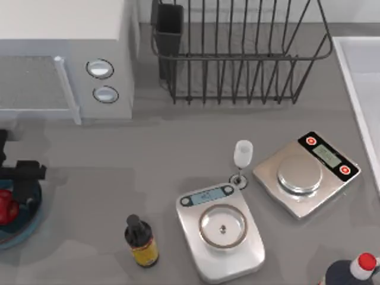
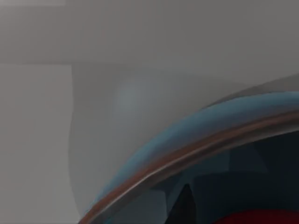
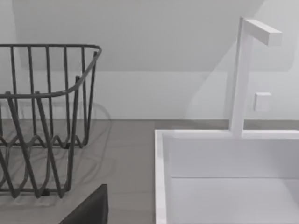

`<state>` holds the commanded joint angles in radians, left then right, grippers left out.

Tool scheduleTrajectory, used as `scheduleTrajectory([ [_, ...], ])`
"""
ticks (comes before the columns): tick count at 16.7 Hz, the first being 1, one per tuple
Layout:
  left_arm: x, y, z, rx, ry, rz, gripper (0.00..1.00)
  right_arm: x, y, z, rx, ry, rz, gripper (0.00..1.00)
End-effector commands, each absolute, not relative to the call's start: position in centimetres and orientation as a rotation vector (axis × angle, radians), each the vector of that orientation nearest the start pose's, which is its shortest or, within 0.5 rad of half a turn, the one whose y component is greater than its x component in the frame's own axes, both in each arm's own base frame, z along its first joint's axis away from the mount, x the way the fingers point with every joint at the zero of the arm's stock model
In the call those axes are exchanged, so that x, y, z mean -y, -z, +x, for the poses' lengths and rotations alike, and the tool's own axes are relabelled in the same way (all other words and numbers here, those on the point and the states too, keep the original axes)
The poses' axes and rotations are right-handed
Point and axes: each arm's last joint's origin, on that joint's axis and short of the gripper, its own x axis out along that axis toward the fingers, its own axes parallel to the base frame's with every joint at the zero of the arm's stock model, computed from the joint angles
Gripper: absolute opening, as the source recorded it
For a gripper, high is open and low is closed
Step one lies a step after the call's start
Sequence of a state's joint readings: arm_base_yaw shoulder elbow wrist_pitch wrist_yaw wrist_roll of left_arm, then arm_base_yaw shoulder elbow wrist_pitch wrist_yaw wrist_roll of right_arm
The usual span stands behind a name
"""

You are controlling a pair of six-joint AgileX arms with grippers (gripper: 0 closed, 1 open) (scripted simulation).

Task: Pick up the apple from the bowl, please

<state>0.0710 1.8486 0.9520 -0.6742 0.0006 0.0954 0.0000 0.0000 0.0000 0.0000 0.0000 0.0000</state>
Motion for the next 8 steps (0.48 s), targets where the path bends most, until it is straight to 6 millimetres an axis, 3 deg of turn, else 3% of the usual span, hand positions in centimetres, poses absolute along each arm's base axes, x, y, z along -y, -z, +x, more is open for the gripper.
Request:
scheduleTrajectory([
  [8,-2.24,-10.05,29.7,-1.571,0.016,0.016,0.32,0.12,-16.0,10.57,0.0,0.0,0.0,1.0],
])
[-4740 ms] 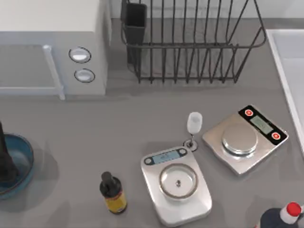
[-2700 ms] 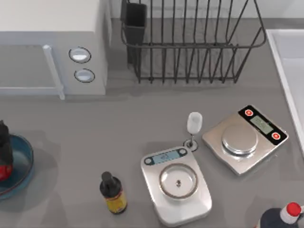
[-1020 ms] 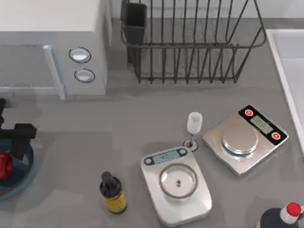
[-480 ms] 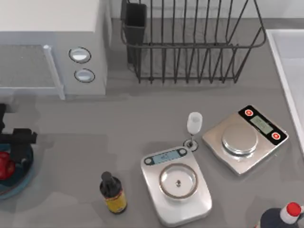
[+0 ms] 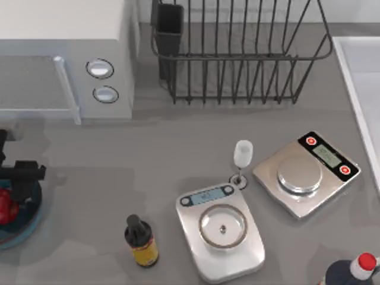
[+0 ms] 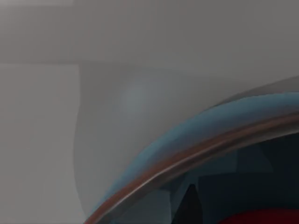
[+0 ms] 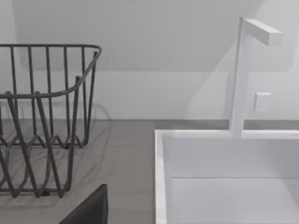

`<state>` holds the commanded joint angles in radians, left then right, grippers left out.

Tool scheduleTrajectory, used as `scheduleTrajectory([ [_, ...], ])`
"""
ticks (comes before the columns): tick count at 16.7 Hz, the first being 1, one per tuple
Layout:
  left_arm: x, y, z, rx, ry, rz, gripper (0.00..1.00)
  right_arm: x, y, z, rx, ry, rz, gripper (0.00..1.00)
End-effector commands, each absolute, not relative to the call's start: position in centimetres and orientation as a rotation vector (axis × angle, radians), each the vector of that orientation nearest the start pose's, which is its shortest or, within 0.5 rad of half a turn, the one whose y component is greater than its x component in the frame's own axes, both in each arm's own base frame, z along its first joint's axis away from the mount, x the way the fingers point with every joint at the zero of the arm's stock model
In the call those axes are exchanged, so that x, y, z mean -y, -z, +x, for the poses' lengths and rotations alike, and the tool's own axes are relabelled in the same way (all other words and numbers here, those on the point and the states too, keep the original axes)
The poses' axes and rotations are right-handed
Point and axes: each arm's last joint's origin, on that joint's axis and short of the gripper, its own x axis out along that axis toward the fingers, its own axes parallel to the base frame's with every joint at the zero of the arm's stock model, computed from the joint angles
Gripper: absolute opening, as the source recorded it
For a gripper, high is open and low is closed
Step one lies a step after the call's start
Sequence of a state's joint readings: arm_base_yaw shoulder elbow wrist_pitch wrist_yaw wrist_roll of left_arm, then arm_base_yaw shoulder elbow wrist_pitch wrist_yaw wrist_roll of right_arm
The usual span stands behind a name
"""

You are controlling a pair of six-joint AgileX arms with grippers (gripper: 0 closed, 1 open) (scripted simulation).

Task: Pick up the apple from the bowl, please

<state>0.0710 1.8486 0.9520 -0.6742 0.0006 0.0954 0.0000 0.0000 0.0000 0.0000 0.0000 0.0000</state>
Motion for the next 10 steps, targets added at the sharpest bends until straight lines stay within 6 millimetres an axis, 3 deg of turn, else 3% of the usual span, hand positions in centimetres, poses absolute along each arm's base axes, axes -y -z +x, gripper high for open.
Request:
scheduleTrajectory([
  [4,-2.24,-10.05,29.7,-1.571,0.016,0.016,0.02,0.12,-16.0,10.57,0.0,0.0,0.0,1.0],
  [10,-2.24,-10.05,29.7,-1.571,0.016,0.016,0.0,0.12,-16.0,10.57,0.0,0.0,0.0,1.0],
])
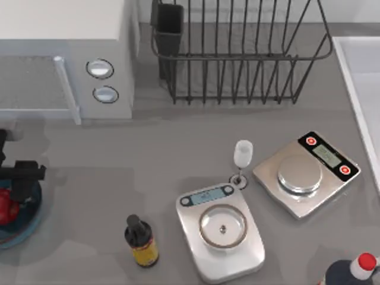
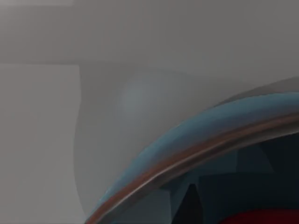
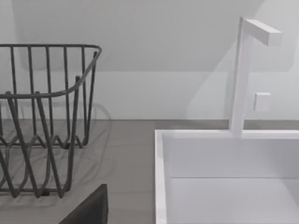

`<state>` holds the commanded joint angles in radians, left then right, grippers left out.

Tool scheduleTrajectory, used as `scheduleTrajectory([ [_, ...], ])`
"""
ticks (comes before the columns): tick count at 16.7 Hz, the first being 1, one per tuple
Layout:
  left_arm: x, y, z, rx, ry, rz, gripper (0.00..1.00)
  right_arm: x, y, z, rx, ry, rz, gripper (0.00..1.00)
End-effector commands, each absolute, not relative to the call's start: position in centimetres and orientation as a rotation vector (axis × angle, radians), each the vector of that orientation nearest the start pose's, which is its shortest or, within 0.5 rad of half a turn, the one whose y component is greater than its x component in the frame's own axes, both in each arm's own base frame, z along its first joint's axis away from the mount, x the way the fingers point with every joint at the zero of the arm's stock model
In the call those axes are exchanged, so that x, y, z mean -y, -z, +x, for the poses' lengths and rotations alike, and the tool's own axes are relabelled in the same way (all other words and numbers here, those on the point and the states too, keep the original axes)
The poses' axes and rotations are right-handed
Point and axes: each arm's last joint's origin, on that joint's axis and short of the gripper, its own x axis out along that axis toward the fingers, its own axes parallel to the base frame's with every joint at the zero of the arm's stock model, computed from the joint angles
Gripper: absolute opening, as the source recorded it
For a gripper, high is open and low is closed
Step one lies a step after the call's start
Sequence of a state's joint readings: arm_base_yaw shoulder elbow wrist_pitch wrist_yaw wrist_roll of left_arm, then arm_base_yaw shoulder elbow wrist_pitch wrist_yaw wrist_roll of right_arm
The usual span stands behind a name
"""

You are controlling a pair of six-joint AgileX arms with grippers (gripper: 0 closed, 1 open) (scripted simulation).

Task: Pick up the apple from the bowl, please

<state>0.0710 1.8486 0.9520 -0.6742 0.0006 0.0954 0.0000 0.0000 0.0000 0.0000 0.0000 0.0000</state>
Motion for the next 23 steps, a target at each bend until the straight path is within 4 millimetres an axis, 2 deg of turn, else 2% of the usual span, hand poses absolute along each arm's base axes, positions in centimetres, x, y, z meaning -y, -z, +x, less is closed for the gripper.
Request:
scheduleTrajectory([
  [2,-2.2,-10.0,29.7,-1.571,0.016,0.016,0.0,0.1,-16.0,10.6,0.0,0.0,0.0,1.0],
  [3,-2.2,-12.5,29.5,-1.535,-0.001,0.031,0.0,0.1,-16.0,10.6,0.0,0.0,0.0,1.0],
  [6,-1.7,-13.4,29.8,-1.534,0.004,0.036,0.0,0.1,-16.0,10.6,0.0,0.0,0.0,1.0],
  [9,-0.4,-15.9,30.7,-1.552,0.019,0.049,0.0,0.1,-16.0,10.6,0.0,0.0,0.0,1.0],
  [12,0.6,-20.3,31.6,-1.598,0.028,0.059,0.0,0.1,-16.0,10.6,0.0,0.0,0.0,1.0],
  [15,0.5,-26.8,32.0,-1.613,0.027,0.06,0.0,0.1,-16.0,10.6,0.0,0.0,0.0,1.0],
  [18,-0.5,-33.0,31.0,-1.575,0.017,0.049,0.0,0.1,-16.0,10.6,0.0,0.0,0.0,1.0],
  [20,-1.3,-35.7,30.1,-1.553,0.009,0.041,0.0,0.1,-16.0,10.6,0.0,0.0,0.0,1.0],
  [23,-2.1,-37.4,29.5,-1.536,-0.001,0.032,0.0,0.1,-16.0,10.6,0.0,0.0,0.0,1.0],
])
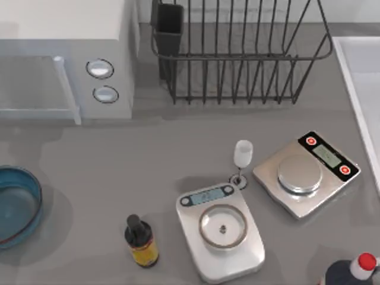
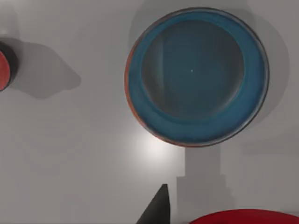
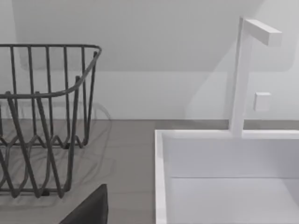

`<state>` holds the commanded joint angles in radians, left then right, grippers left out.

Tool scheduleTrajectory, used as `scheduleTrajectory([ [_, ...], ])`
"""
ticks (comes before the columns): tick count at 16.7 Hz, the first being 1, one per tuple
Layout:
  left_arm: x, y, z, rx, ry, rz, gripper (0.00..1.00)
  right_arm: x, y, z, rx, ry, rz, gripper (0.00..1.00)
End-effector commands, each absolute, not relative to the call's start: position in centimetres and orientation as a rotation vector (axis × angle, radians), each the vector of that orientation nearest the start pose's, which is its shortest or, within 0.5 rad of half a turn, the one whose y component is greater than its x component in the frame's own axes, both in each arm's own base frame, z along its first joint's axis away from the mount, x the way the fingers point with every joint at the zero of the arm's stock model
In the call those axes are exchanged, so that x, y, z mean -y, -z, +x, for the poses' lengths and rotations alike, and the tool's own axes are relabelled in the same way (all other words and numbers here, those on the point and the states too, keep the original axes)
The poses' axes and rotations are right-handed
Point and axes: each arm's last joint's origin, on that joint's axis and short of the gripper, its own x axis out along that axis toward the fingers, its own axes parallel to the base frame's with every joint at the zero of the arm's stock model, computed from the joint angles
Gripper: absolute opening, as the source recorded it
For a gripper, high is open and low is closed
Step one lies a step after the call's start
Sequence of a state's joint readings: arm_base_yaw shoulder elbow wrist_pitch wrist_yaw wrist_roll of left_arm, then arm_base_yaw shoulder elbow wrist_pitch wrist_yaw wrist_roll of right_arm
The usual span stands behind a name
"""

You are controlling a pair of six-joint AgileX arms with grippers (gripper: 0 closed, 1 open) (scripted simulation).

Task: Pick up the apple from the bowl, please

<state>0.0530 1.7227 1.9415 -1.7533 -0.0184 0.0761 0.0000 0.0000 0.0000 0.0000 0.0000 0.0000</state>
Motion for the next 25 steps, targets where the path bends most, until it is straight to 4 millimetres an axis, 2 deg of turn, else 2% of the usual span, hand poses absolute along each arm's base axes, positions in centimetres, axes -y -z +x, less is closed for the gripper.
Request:
scheduleTrajectory([
  [5,-2.0,-37.4,29.6,-1.536,0.002,0.036,0.0,0.1,-16.0,10.6,0.0,0.0,0.0,1.0],
  [8,0.0,-36.5,31.5,-1.545,0.005,0.032,0.0,0.1,-16.0,10.6,0.0,0.0,0.0,1.0],
  [10,3.3,-35.3,33.5,-1.554,0.008,0.028,0.0,0.1,-16.0,10.6,0.0,0.0,0.0,1.0],
  [13,11.1,-32.6,35.7,-1.566,0.011,0.024,0.0,0.1,-16.0,10.6,0.0,0.0,0.0,1.0],
  [16,19.3,-29.5,35.9,-1.571,0.013,0.021,0.0,0.1,-16.0,10.6,0.0,0.0,0.0,1.0],
  [18,23.0,-27.9,35.5,-1.572,0.014,0.018,0.0,0.1,-16.0,10.6,0.0,0.0,0.0,1.0],
  [20,24.9,-27.0,35.2,-1.571,0.016,0.016,0.0,0.1,-16.0,10.6,0.0,0.0,0.0,1.0],
  [25,24.9,-26.8,35.2,-1.574,0.014,0.017,0.0,0.1,-16.0,10.6,0.0,0.0,0.0,1.0],
])
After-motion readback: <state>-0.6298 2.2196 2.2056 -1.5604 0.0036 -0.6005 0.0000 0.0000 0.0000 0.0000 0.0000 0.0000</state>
